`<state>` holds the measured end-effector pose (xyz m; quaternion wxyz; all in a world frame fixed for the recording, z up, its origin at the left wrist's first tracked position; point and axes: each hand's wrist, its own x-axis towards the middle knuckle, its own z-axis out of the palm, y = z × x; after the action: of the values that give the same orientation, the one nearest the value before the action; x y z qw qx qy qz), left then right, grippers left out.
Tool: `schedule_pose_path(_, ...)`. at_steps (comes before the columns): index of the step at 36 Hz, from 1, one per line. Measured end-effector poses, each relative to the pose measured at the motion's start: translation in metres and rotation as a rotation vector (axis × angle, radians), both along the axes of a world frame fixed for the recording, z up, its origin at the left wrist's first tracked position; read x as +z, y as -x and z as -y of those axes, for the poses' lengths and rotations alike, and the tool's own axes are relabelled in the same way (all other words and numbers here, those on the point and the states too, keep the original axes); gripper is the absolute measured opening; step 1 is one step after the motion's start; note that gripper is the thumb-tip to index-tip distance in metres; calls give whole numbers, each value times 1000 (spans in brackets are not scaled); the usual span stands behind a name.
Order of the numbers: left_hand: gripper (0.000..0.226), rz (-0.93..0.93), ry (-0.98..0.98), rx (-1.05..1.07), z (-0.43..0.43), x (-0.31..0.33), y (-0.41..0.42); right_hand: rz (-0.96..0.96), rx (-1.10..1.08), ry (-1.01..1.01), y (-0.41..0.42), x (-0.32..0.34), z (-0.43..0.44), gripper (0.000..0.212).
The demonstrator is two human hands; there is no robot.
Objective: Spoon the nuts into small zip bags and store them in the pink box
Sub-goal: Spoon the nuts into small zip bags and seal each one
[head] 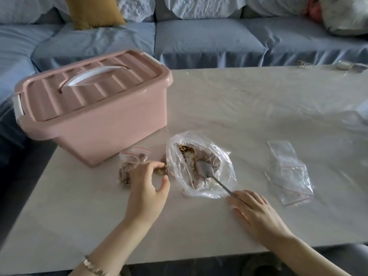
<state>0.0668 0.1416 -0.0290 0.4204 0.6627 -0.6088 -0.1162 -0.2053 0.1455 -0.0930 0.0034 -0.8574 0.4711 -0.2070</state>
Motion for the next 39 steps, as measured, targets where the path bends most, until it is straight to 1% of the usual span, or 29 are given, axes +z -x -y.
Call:
schedule_pose_path(1, 20, -23, -31, -33, 0, 4, 5, 0, 2, -27, 1, 2, -1, 48)
schedule_pose_path(3, 10, -52, -82, -86, 2, 9, 15, 34, -4, -82, 6, 10, -2, 39)
schedule_pose_path(6, 18, -89, -78, -154, 4, 19, 28, 121, -104, -52, 21, 23, 5, 25)
schedule_pose_path(8, 17, -74, -77, -194, 4, 27, 37, 151, -266, -9, 35, 31, 16, 16)
schedule_pose_path(9, 15, -71, -84, -210, 4, 29, 40, 163, -367, -28, 42, 36, 23, 14)
schedule_pose_path(11, 13, -68, -97, -240, 4, 31, 45, 173, -554, -161, 56, 44, 39, 19)
schedule_pose_path(13, 14, -60, -120, -265, 5, 31, 49, 135, -681, -297, 67, 51, 56, 32)
schedule_pose_path(15, 16, -53, -142, -287, 5, 31, 51, 62, -739, -375, 72, 56, 71, 44)
schedule_pose_path(17, 15, -46, -167, -302, 5, 31, 53, -38, -770, -436, 72, 56, 84, 49)
schedule_pose_path(18, 13, -36, -183, -305, 5, 31, 53, -88, -783, -458, 71, 55, 89, 46)
schedule_pose_path(21, 9, 16, -222, -309, 3, 31, 54, -178, -827, -478, 66, 52, 96, 27)
schedule_pose_path(24, 7, 35, -243, -305, 1, 33, 54, -246, -833, -435, 65, 48, 97, 23)
schedule_pose_path(28, 7, 36, -275, -303, 0, 34, 54, -265, -814, -416, 69, 45, 97, 20)
schedule_pose_path(32, 7, 46, -287, -316, -1, 35, 55, -219, -830, -352, 78, 44, 96, 17)
schedule_pose_path(35, 10, 59, -256, -331, 1, 35, 55, -105, -819, -167, 81, 49, 94, 16)
schedule_pose_path(37, 15, 80, -231, -339, 2, 35, 56, 37, -697, 13, 71, 62, 87, 16)
schedule_pose_path(39, 26, 113, -136, -336, 5, 36, 56, 149, -499, 220, 51, 82, 75, 21)
